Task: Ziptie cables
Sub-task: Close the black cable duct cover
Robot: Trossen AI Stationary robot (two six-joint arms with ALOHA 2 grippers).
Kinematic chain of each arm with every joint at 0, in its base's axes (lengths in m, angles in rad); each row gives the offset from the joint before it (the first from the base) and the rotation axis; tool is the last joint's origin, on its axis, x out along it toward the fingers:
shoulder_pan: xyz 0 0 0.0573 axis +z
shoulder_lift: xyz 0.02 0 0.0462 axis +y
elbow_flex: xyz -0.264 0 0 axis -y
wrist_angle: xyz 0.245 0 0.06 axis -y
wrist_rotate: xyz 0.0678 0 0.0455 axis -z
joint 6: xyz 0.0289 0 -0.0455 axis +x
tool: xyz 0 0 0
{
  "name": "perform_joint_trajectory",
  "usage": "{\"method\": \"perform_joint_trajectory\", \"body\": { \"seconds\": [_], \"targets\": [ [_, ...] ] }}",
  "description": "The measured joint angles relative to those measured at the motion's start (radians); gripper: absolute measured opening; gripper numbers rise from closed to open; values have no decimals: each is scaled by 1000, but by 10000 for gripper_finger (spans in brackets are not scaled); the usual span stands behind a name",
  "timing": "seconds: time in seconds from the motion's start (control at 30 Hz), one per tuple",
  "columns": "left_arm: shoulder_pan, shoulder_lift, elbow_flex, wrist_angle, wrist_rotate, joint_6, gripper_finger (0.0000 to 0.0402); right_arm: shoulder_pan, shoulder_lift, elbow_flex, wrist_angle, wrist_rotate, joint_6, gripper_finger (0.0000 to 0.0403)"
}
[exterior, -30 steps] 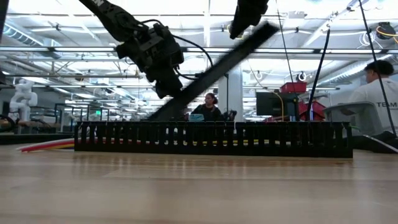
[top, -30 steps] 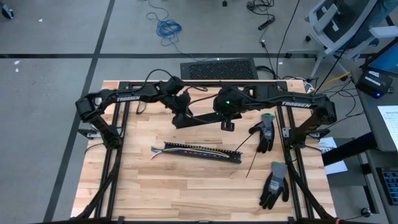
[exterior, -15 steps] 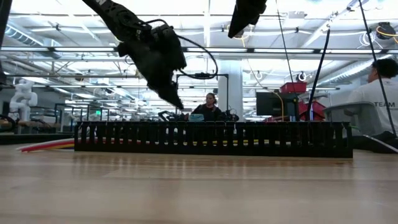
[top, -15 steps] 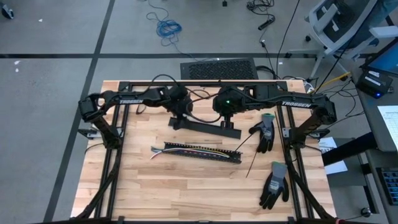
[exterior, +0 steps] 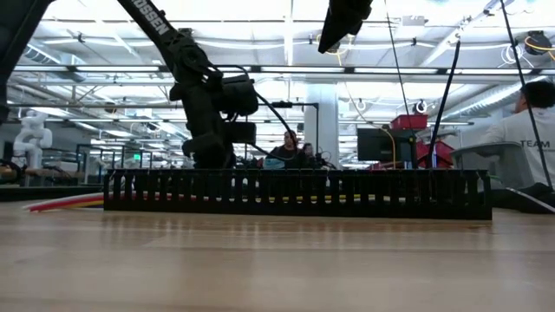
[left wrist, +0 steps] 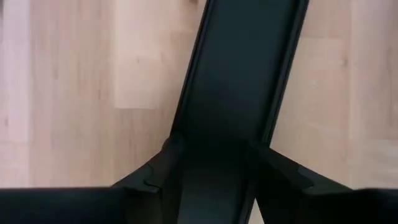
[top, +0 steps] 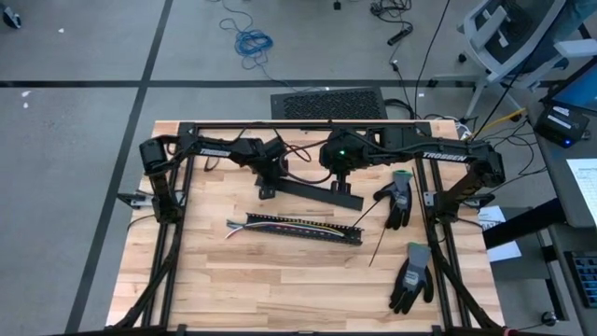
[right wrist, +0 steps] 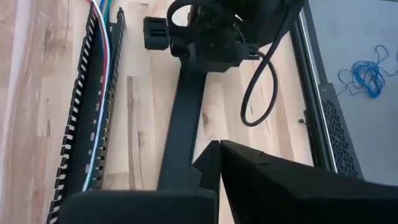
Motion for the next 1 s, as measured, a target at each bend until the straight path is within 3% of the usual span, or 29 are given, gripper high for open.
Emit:
{"method": "perform_joint_trajectory", "body": {
  "seconds": [0.07, 0.17, 0.27, 0.47, 0.73, 0.87, 1.0],
  "targets": [
    [-5, 23, 1, 5, -41, -23, 122, 0, 0, 0, 0, 0, 13, 0],
    [-6, 45, 3, 14, -43, -57, 26, 5, 0, 0, -2, -3, 22, 0],
    [-6, 54, 4, 18, -31, -114, 5, 16, 0, 0, -5, -5, 43, 0],
    [-53, 11, -5, -60, -13, -154, 1, 36, 0, 0, -5, -5, 48, 0],
    [-76, -165, -9, -57, 10, -144, 5, 34, 0, 0, 7, 22, 64, 0],
    [-68, -210, -8, -52, 14, -99, 40, 35, 0, 0, 30, 17, 64, 0],
    [-64, -194, -8, -82, 27, -99, 103, 35, 0, 0, 41, 17, 64, 0]
  ]
}}
